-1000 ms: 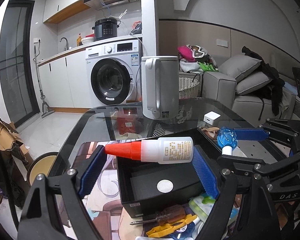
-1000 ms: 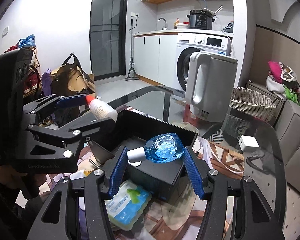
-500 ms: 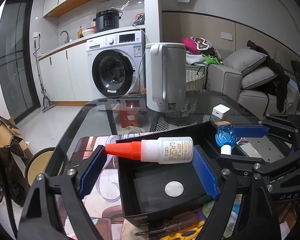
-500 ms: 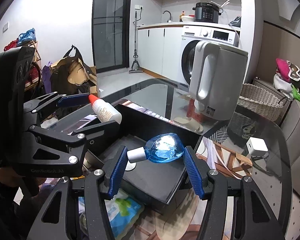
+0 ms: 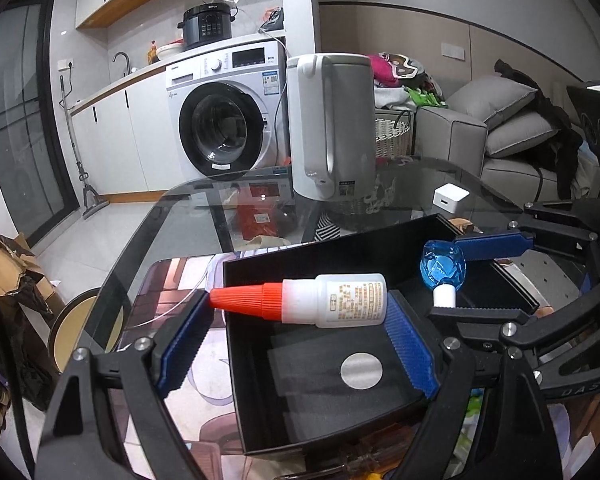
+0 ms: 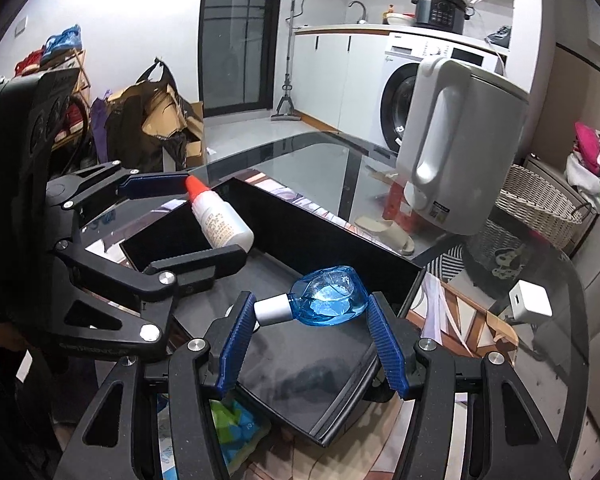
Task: Organize rigid objects
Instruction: 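Carry the blue bottle with the right tool while the left carries the glue bottle over the black box, then open the left gripper to drop the glue bottle while the right releases the blue bottle into the box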
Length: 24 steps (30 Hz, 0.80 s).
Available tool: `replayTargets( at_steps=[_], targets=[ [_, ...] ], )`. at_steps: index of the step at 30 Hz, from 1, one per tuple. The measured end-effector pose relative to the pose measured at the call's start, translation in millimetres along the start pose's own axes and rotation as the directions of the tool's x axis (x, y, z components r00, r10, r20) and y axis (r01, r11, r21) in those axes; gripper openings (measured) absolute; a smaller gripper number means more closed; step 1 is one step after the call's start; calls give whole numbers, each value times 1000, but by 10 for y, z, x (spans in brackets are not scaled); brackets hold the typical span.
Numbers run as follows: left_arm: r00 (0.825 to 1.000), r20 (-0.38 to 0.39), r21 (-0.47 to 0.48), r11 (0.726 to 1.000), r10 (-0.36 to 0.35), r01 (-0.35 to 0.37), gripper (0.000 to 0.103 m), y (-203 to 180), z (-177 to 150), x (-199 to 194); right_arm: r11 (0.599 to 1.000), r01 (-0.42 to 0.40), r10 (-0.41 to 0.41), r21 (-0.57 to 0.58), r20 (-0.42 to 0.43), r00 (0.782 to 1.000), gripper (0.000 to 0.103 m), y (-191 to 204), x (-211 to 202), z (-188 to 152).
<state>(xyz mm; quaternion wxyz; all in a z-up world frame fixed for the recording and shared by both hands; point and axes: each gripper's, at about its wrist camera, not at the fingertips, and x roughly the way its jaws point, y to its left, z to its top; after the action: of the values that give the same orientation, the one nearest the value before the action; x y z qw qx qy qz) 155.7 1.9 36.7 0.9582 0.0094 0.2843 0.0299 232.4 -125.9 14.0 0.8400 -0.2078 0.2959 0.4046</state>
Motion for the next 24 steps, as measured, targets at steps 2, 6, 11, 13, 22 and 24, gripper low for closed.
replayTargets(
  at_steps=[2, 6, 11, 13, 22, 24],
  targets=[
    [1000, -8, 1, 1000, 1, -1, 85, 5, 0, 20, 1000, -4, 4, -8, -8, 1000, 58, 6, 16, -6],
    [1000, -11, 14, 1000, 7, -7, 85, -8, -10, 36, 999, -18, 17, -26, -28, 999, 58, 24, 50, 14],
    [999, -39, -17, 1000, -27, 26, 85, 31, 2, 76, 999, -29, 28, -27, -48, 998, 58, 15, 67, 27],
    [996, -55, -49, 997, -66, 63, 84, 70, -11, 94, 999, -51, 50, -8, -65, 997, 58, -2, 79, 31],
    [998, -51, -23, 999, -47, 46, 86, 38, -22, 50, 997, -62, 66, 41, -94, 993, 59, 16, 68, 9],
    [999, -45, -11, 999, -31, 31, 89, 34, -27, 32, 999, -45, 47, 30, -74, 996, 65, 24, 45, 4]
  ],
)
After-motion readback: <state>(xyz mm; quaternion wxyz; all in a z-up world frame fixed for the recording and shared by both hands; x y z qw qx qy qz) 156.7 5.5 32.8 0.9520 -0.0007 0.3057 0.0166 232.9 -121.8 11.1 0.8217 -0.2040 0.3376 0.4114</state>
